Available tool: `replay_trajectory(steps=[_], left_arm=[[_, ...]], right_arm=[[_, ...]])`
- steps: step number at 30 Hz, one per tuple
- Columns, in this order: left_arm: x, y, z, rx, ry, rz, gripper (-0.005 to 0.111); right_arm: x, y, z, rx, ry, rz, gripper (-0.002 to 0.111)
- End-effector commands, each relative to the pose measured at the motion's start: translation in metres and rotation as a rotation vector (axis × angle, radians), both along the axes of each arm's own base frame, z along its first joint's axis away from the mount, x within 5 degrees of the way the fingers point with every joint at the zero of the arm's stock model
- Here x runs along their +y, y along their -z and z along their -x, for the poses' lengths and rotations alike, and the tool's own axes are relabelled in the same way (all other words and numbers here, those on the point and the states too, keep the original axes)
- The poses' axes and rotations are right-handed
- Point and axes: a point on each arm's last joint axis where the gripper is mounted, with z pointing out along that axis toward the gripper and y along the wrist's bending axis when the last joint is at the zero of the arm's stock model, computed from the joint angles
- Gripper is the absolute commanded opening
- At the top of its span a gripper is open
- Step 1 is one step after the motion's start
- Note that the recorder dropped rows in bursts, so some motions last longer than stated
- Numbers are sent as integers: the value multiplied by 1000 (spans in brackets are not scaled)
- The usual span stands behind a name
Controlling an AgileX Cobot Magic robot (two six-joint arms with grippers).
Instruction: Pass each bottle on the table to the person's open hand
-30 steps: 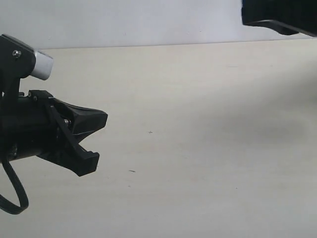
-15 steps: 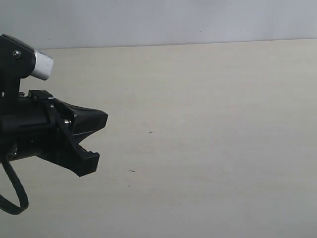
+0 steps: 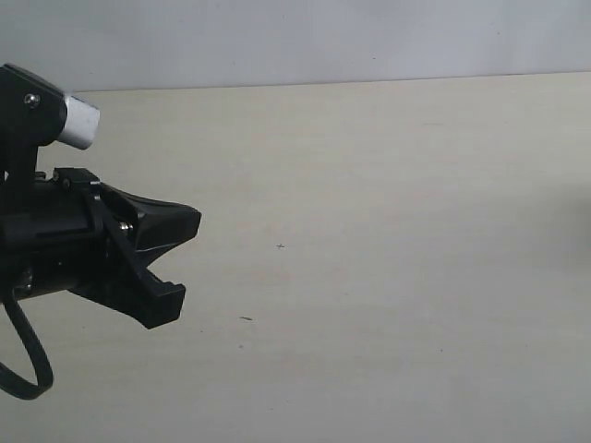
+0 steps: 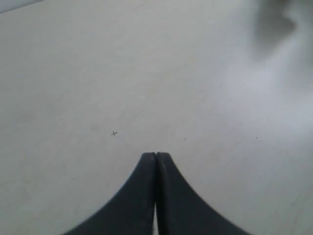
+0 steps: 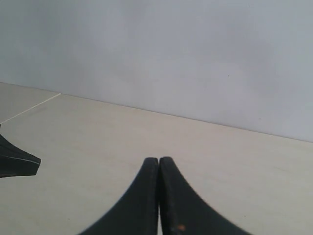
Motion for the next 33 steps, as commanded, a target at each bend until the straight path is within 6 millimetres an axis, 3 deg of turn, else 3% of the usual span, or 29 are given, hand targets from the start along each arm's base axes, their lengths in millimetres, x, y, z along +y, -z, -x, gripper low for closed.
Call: replay_trajectory(steps=[1, 13, 20, 24, 33], left_arm=[[1, 0, 1, -5, 2, -4, 1], [1, 0, 1, -5, 2, -4, 1], [2, 0, 1, -5, 2, -4, 1], [1, 0, 1, -6, 1, -3, 1], [1, 0, 1, -6, 1, -3, 1]], right_arm=[[-4, -1, 3, -30, 27, -7, 0], [-33, -9, 53, -300, 426, -59, 0], [-34, -3, 47, -320, 541, -49, 0], [-37, 21, 32, -291, 593, -32, 0], [-43, 105, 3, -195, 648, 34, 0]])
